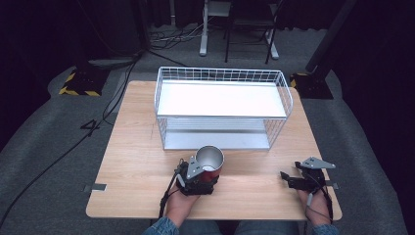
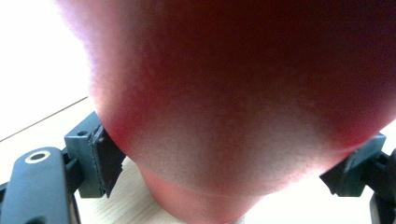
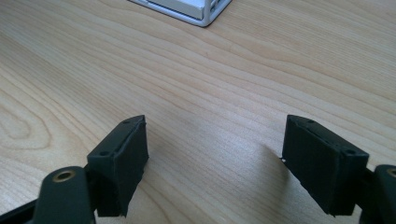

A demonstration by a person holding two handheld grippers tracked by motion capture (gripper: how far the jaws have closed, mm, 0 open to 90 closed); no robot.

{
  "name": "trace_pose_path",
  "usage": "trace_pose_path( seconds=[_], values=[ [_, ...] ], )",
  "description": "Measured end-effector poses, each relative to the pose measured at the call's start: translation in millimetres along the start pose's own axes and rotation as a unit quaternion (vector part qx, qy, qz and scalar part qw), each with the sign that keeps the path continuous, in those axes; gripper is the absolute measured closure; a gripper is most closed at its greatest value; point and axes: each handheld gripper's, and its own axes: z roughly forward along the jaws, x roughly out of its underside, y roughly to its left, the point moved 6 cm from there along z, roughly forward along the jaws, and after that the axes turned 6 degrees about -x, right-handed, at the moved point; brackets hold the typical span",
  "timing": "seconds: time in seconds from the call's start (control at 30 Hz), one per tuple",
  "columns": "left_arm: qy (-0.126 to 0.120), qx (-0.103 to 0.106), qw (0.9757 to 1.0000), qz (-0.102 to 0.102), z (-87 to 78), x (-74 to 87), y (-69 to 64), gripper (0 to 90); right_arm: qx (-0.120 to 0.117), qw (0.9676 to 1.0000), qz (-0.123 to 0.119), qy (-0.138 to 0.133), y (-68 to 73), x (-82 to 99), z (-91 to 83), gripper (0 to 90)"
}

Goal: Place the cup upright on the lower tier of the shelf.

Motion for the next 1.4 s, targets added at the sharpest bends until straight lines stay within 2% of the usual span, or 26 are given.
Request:
trace_pose_path(
  seconds=[0.3, 0.6, 0.8, 0.93, 1.0, 1.1, 1.13, 1.4],
  values=[
    [0.011, 0.000, 0.9998, 0.015, -3.3, -1.8, -1.1, 16.6, 0.001, 1.0000, -0.003, -0.001, 0.4, -0.1, -0.1, 23.5],
    [-0.002, 0.001, 0.9998, 0.018, -8.4, -23.9, 4.8, 16.6, 0.000, 1.0000, -0.003, -0.001, 0.5, -0.1, -0.1, 24.0],
    [0.002, 0.001, 1.0000, 0.008, -5.0, -36.7, 11.9, 16.6, 0.000, 1.0000, -0.002, -0.001, 0.4, -0.1, -0.1, 24.2],
    [-0.002, -0.001, 1.0000, 0.009, -4.1, -43.8, 15.4, 16.6, -0.001, 1.0000, -0.002, -0.001, 0.4, -0.1, -0.1, 24.2],
    [-0.003, 0.000, 1.0000, 0.000, -2.4, -48.9, 16.0, 16.6, -0.002, 1.0000, -0.001, -0.001, 0.3, -0.1, -0.1, 24.3],
    [-0.003, -0.002, 1.0000, 0.001, -1.2, -53.0, 18.1, 16.6, -0.003, 1.0000, -0.001, -0.001, 0.2, -0.1, 0.0, 24.4],
    [-0.003, -0.003, 1.0000, -0.008, 1.0, -56.7, 19.7, 16.6, -0.003, 1.0000, 0.000, -0.001, 0.2, -0.1, 0.0, 24.5],
    [-0.005, -0.013, 0.9998, -0.015, 9.8, -64.8, 26.4, 16.6, -0.003, 1.0000, -0.002, -0.001, 0.2, -0.3, 0.1, 24.7]
  ],
)
